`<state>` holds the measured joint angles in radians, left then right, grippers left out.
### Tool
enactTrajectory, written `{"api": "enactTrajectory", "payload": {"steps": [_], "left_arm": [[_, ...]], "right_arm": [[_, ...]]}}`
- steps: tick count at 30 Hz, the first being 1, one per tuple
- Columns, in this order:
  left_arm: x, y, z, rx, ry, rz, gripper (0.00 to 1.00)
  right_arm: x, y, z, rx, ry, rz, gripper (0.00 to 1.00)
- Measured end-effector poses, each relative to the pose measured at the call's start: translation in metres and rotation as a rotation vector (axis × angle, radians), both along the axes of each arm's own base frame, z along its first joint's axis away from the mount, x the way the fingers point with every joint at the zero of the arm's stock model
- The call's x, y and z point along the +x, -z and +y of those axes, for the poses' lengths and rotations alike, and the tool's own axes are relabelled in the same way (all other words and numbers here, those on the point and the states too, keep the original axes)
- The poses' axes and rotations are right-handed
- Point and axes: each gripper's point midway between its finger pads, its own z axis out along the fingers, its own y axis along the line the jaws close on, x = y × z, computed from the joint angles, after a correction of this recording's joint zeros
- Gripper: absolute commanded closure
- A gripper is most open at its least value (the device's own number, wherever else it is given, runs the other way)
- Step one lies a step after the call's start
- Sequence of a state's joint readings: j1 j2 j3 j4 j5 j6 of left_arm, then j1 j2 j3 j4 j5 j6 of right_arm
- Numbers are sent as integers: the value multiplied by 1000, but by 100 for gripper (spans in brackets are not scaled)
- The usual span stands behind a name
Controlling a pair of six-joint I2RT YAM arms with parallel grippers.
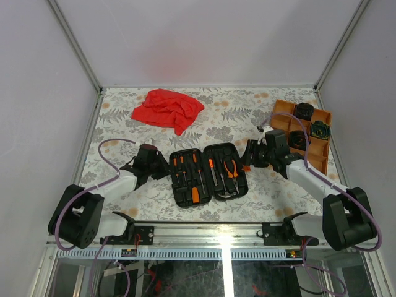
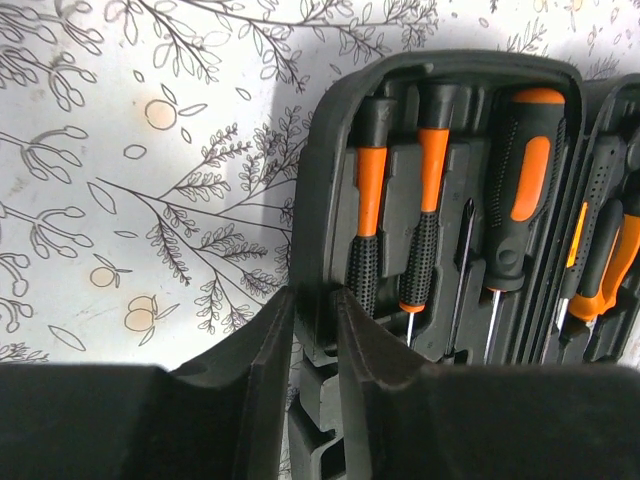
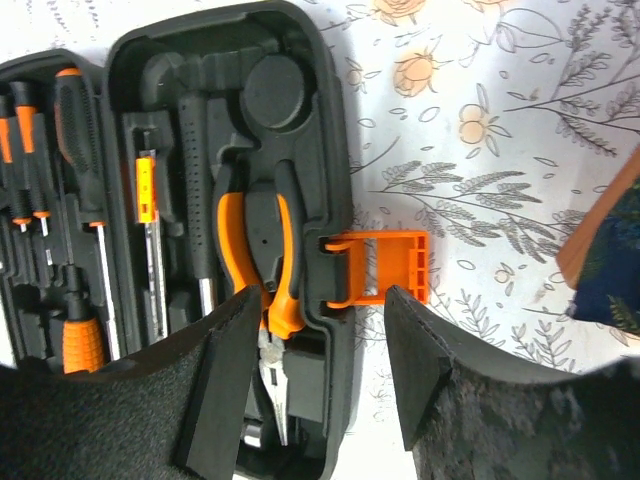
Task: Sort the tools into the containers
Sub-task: Close the storage box at the center of the board.
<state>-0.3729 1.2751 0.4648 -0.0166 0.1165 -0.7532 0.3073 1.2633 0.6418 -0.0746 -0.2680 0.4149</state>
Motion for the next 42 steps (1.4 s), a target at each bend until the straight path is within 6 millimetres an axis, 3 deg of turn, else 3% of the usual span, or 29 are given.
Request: {"api": "enactTrajectory", "payload": {"steps": [6,16,20,25,28,34,38,42], "left_arm": [[-3,3,-2,-4,13,16,75],[-4,2,-3,-18,20,4,88],[-5,1,-5,-33,28,-1,97],[-4,0,-5,-37,30,-4,100],[-6,0,-4,-35,30,-1,100],[-10,-1,-2,-27,31,14,100],[-12,-2,-2,-19,32,33,100],[-13,-5,-1,-10,36,46,100]], "right_arm": [[-1,12,-4,-26,1,24,44],[-7,30,12,38,-70,80,60],[-7,33,13,46,-77,90,69],[-6,34,11,50,-71,95,75],[-6,34,10,49,-72,93,73],[-7,22,14,69,-91,62,51],[-3,4,10,63,-76,-2,51],[4,-4,-5,2,-4,-52,62]]}}
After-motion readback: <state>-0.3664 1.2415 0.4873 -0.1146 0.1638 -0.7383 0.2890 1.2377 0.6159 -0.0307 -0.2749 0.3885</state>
